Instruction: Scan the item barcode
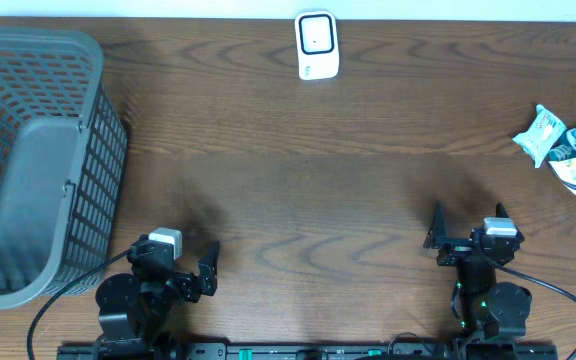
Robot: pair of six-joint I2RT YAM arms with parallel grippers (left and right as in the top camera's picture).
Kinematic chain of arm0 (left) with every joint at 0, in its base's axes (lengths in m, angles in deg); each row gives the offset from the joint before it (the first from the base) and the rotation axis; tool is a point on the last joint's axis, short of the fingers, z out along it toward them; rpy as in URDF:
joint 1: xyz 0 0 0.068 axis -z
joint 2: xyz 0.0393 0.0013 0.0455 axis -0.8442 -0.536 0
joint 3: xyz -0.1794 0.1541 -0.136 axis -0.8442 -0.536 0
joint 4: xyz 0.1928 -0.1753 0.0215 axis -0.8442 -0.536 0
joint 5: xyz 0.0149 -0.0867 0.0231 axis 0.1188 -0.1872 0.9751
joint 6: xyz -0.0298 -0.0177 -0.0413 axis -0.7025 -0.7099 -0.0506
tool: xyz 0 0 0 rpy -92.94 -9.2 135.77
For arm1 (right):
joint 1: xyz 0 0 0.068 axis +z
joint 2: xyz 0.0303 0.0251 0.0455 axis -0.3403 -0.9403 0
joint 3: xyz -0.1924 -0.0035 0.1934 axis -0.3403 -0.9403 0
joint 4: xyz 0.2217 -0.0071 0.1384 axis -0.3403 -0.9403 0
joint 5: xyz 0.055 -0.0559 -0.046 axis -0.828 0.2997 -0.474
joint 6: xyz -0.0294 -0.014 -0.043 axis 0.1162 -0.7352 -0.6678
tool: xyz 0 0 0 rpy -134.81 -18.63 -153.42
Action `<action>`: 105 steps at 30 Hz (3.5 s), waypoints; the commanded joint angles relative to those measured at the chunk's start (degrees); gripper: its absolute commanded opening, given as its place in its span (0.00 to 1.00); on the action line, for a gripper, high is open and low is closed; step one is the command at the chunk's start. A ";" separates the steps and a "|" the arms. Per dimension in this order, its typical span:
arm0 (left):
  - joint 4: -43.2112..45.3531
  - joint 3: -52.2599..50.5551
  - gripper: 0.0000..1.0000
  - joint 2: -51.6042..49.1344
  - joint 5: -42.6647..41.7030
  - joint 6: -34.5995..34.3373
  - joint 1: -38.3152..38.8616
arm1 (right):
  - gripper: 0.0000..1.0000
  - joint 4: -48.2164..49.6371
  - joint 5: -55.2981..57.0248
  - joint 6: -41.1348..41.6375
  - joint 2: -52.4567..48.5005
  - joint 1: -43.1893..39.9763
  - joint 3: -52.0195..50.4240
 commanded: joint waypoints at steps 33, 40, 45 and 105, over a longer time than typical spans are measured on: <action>0.00 0.28 0.98 0.35 -0.33 0.81 0.11 | 0.99 -0.22 0.26 -0.85 0.37 0.11 -0.04; 0.00 0.28 0.98 0.35 -0.31 0.81 0.11 | 0.99 -0.22 0.26 -0.85 0.37 0.11 -0.04; 0.00 0.28 0.98 0.35 -0.31 0.81 0.11 | 0.99 -0.22 0.26 -0.85 0.37 0.11 -0.04; 29.77 -10.91 0.98 0.48 17.46 -5.05 12.02 | 0.99 -0.24 0.28 -0.85 0.28 0.11 -0.04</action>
